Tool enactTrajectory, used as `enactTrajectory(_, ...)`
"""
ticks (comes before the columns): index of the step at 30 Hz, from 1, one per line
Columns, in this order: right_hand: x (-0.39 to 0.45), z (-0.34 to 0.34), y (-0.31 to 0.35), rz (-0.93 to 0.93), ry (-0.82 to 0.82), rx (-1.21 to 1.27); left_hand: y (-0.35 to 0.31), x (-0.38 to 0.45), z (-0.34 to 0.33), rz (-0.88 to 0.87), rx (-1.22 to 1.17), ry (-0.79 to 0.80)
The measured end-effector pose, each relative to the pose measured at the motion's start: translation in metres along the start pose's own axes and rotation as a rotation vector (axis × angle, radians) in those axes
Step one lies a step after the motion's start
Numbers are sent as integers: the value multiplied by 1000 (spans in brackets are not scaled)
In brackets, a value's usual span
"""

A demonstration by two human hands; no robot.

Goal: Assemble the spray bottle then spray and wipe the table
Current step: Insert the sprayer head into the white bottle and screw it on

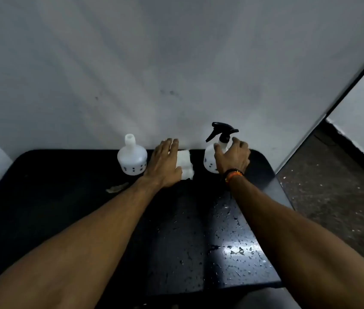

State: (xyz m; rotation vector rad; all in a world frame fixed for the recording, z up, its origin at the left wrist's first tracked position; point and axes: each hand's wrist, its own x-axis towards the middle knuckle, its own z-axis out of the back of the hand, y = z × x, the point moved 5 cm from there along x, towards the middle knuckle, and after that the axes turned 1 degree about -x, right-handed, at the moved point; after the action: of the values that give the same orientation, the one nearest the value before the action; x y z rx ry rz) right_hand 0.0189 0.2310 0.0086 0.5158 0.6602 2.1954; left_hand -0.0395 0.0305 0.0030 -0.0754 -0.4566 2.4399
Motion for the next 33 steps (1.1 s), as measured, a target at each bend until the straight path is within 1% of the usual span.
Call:
enactTrajectory(4,13,-5,4,6,-6,93,3,4,-5,14,3,-4)
enactTrajectory(9,11,-3,5,19,-32,217,2,1,-10,18,84,-36)
enactTrajectory(13,-9,8,6,49,-66,246,-7,-6,-10,18,24,-53)
enactTrajectory(17,-36,25,15,60,-102,342,-21,-23,-12,6,-54,-110)
enactTrajectory(21,-63,39,24,71,-66,415,-33,-43,-17,18,-210,-125)
enactTrajectory(26,-99,51,21,49,11,559,-35,-71,-15,78,-320,-136)
enactTrajectory(33,-131,56,13,14,112,665,-28,-106,-7,97,-379,-166)
